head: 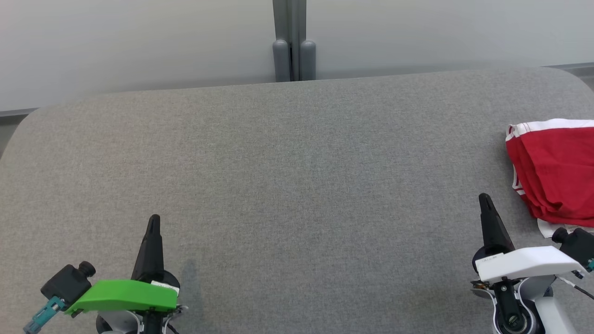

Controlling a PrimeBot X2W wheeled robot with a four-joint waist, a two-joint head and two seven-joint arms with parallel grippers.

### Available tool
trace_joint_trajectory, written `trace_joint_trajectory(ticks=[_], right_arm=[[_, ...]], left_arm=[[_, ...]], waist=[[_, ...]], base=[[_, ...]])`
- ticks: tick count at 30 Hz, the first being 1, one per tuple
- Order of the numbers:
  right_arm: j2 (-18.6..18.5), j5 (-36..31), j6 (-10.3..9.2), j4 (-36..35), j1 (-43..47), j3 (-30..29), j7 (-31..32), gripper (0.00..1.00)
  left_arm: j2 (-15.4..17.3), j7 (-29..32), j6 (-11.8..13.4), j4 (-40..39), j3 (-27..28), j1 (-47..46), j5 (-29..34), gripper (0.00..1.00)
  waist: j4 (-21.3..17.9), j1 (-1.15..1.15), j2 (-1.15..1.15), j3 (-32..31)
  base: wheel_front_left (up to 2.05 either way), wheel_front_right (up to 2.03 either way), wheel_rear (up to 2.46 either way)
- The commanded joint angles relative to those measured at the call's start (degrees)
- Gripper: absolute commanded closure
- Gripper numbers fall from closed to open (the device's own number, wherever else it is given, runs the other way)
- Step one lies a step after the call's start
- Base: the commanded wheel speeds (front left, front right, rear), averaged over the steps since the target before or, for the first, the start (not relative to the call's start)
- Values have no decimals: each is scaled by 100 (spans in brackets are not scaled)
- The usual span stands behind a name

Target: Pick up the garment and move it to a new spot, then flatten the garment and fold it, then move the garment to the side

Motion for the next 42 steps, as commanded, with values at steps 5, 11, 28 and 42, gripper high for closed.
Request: trace_joint_trajectory(ticks=[5,11,28,42], right_arm=[[-40,485,-2,-14,-139,-46,115,100],[-46,890,-3,22,-151,-67,214,100],[-52,1925,-4,116,-184,-133,482,100],[-49,2658,-4,182,-199,-191,680,100]], left_arm=[[53,104,-42,-5,110,-184,-421,100],[60,202,-50,41,189,-206,-778,100],[64,468,-82,161,399,-261,-1686,100],[58,666,-97,252,561,-312,-2319,100]], waist=[[5,0,0,-21],[11,0,0,-44],[26,0,0,-111],[38,0,0,-165]], base=[[0,0,0],[0,0,0],[0,0,0],[0,0,0]])
